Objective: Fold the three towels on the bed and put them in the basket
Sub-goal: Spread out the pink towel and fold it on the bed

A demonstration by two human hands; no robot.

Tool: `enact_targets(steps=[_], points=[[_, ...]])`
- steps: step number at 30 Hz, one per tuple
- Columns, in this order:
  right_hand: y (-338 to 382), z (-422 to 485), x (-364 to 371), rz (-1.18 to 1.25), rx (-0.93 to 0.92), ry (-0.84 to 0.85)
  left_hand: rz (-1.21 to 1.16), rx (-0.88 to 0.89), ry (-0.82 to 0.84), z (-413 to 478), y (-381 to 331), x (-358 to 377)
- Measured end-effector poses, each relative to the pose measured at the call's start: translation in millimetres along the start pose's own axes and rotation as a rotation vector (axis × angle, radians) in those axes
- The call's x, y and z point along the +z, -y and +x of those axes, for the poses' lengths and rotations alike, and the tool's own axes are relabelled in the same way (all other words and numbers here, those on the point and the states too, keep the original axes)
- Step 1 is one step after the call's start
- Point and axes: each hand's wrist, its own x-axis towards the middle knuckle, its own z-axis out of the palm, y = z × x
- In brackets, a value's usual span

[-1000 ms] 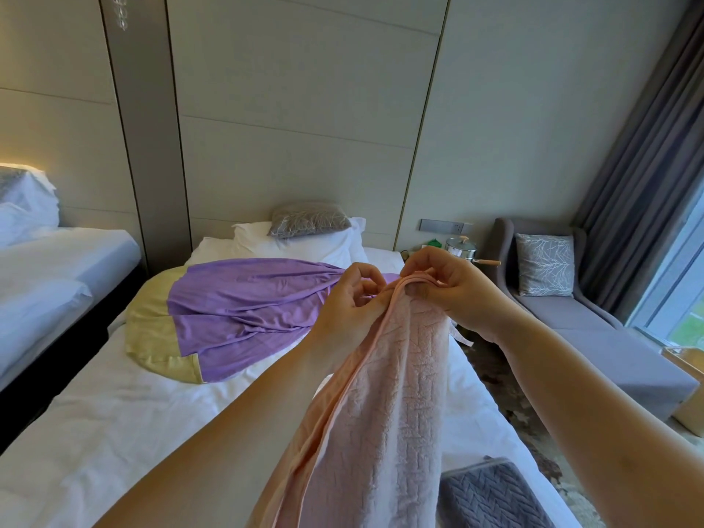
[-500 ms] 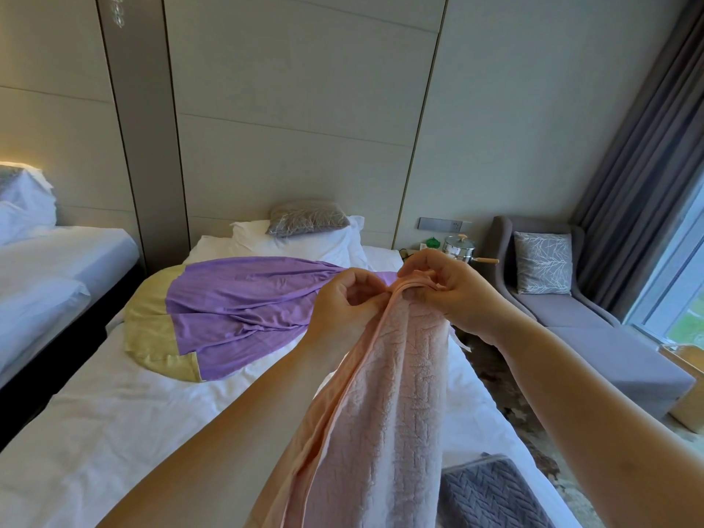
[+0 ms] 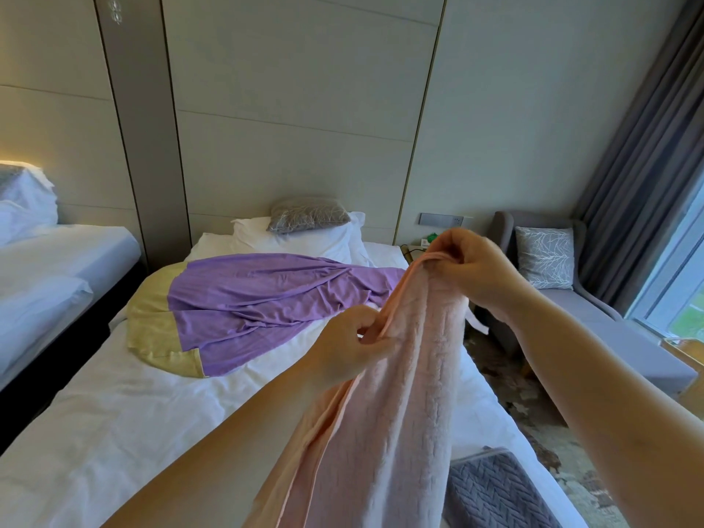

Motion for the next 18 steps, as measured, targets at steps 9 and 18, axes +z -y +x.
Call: enact_targets(steps=[9, 18], points=[[-8.6, 5.7, -8.2, 0.195, 0.226, -0.347, 0.194, -0.128, 0.079, -29.8, 50.3, -5.7], [4.9, -20.9, 48.9, -0.278, 0.019, 0.436, 0.006, 0.15, 0.057, -7.3, -2.7, -12.1]])
